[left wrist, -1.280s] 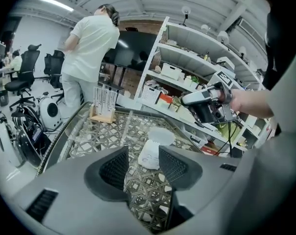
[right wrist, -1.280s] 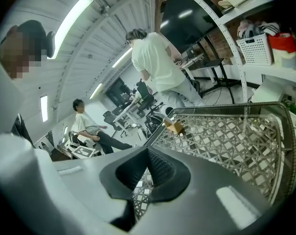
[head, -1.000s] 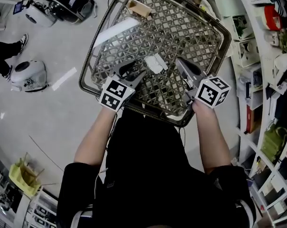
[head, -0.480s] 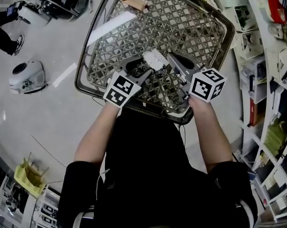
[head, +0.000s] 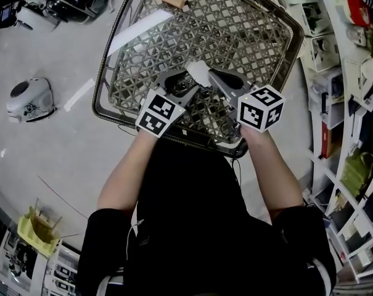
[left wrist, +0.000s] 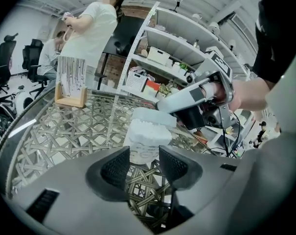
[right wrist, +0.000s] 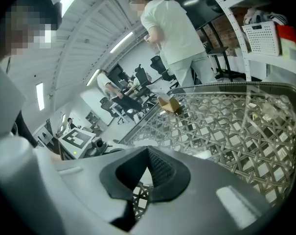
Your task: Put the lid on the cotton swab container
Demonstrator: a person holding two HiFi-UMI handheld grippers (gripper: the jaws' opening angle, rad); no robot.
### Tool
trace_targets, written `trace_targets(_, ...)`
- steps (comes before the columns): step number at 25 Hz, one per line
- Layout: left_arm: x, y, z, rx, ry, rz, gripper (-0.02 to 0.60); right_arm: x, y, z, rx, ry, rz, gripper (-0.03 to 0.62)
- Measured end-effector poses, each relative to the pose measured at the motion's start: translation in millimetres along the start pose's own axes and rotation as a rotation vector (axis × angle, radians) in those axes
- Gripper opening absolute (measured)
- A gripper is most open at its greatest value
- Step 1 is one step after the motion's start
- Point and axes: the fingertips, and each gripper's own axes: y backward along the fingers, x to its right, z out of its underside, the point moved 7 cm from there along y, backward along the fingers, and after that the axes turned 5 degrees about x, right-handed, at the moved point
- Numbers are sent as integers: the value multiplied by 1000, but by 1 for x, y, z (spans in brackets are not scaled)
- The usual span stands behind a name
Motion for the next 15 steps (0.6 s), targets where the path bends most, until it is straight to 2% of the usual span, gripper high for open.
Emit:
trace_targets(8,5,-3,6,0,20,8,185,-9,-9,5,-113,122,18,11)
trace_targets(15,2,0,7,11,50,-3,184,-13,-14,7,-188,182,45,11)
